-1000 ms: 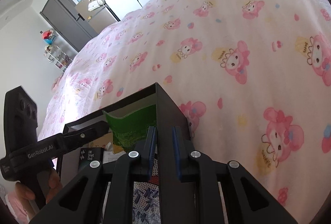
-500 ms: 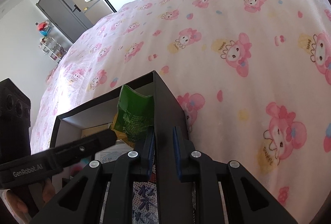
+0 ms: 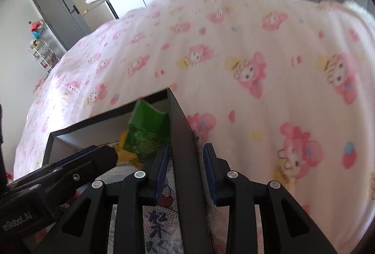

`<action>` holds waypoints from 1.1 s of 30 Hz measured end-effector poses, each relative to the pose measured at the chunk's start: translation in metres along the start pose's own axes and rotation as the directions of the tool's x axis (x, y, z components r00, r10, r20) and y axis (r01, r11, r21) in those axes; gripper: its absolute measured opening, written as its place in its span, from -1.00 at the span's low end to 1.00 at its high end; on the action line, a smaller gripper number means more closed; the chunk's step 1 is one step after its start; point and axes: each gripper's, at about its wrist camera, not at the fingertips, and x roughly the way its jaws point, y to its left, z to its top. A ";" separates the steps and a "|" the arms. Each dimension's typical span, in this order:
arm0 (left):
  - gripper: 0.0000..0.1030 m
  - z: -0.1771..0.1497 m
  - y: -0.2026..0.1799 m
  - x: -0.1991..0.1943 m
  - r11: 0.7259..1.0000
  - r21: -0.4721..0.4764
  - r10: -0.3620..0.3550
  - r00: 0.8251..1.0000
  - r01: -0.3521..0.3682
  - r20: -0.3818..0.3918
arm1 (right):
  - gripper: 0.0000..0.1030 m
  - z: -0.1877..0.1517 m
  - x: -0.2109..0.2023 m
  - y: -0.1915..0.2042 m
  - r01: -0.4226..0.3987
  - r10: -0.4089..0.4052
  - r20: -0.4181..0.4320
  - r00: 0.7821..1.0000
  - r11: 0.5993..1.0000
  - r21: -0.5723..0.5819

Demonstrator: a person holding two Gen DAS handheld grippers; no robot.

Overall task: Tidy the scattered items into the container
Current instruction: 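Lift both grippers out of the box, then reach the left gripper toward the bunny and red packet pile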

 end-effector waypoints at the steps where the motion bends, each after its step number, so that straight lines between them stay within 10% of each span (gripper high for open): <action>1: -0.09 -0.002 -0.003 -0.012 1.000 0.011 0.006 1.000 -0.007 0.024 | -0.41 -0.001 -0.013 0.003 0.003 -0.002 0.022 1.000 1.000 -0.012; 4: 0.02 -0.010 -0.011 -0.046 0.999 0.044 0.008 0.998 -0.011 0.070 | -0.12 -0.005 -0.047 0.013 0.043 -0.039 0.081 0.996 0.998 -0.055; 17: 0.13 -0.088 -0.029 -0.154 0.989 0.147 -0.013 0.993 -0.004 0.118 | -0.07 -0.077 -0.163 0.047 0.000 0.010 0.129 0.992 0.997 -0.073; 33: 0.09 -0.158 0.063 -0.228 0.996 -0.046 0.086 0.987 -0.080 0.133 | -0.07 -0.135 -0.157 0.154 -0.138 0.147 0.013 0.989 0.951 -0.278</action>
